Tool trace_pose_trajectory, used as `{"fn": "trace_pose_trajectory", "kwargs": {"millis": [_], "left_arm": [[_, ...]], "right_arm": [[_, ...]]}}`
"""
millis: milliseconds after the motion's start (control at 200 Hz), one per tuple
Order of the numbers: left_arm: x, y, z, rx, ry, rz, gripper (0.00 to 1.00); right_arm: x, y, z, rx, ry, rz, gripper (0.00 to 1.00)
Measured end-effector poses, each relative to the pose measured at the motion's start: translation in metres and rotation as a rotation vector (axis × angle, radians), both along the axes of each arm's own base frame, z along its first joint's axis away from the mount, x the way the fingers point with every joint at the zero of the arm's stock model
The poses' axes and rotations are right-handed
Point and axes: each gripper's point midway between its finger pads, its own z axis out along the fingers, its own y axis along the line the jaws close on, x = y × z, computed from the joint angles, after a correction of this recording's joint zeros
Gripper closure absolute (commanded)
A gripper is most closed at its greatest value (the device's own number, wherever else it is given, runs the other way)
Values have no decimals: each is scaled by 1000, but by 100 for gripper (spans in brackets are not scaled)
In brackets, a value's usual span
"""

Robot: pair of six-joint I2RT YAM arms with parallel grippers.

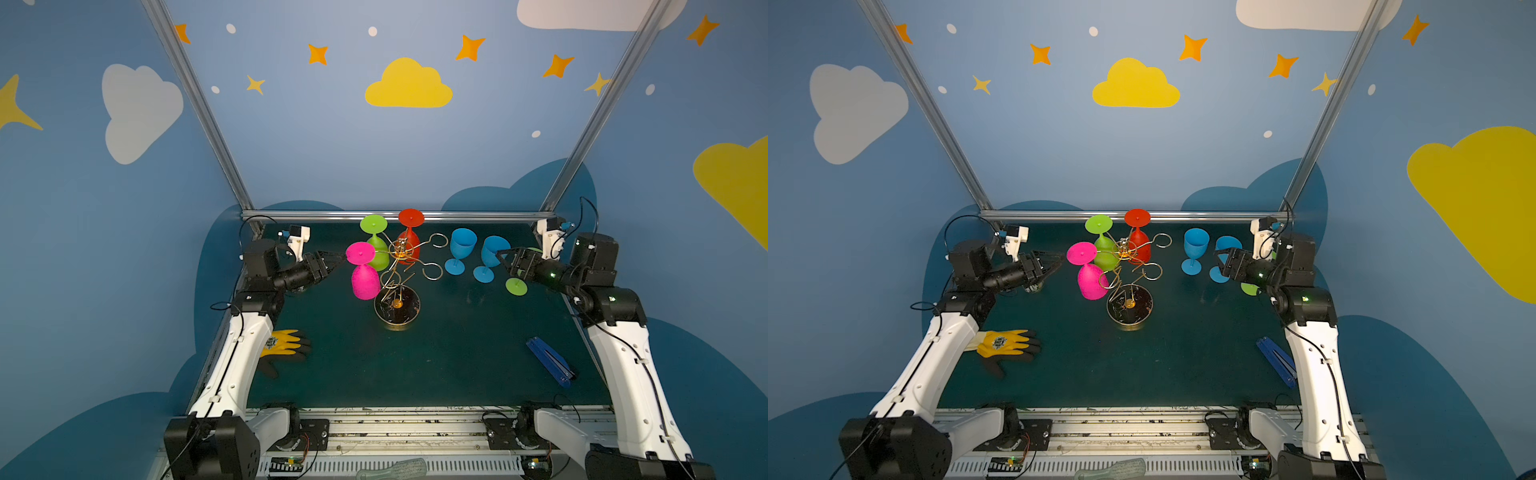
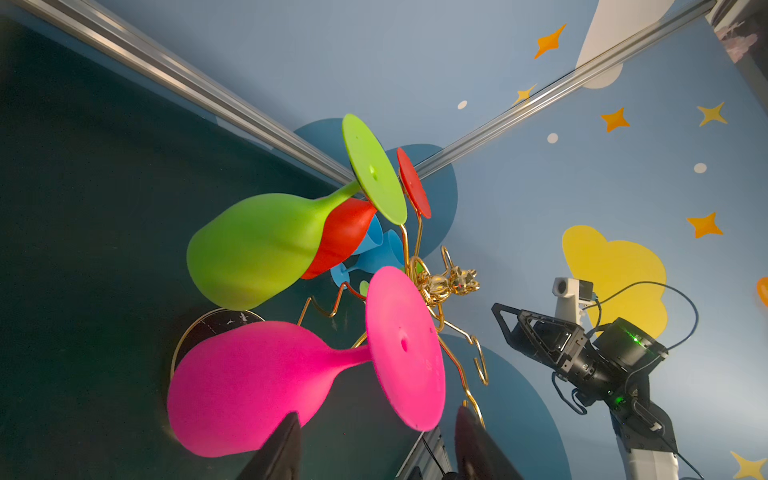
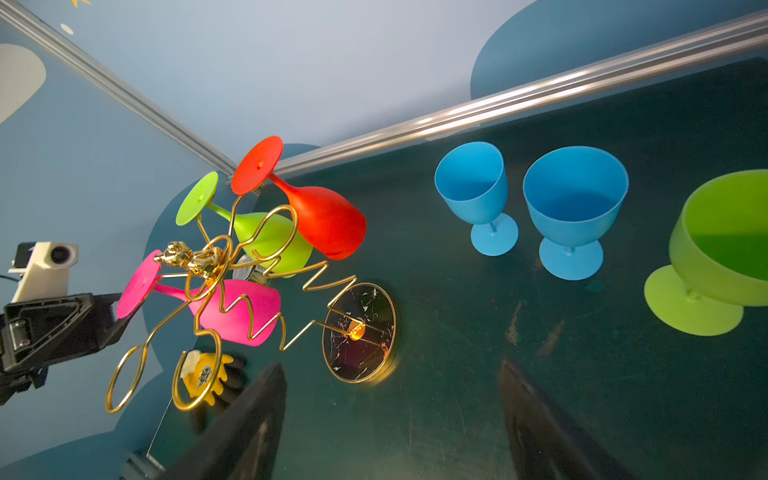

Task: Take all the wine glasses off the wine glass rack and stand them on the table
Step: 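Reach the left gripper to the magenta glass foot while the right gripper approaches the rack, then close the left gripper on the magenta glass foot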

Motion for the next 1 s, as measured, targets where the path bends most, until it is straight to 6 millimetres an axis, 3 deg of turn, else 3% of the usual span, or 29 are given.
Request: {"fn": "trace_pose_trajectory", "kwargs": {"millis": [310,541,801,1001], "left_arm": [[13,-16,-3,-1,12,-45,57],[17,-21,-8,-3,25,-58,63],[17,-24,-3,-4,16,-64,78],[18,-23,0,3,10,-56,84]], "right_arm": [[-2,12,-6,6,7,35,21],[-2,15,-5,9,3,41,21],[-1,15,-8,8,7,42,21],[-2,15,-8,8,6,43,21]]}}
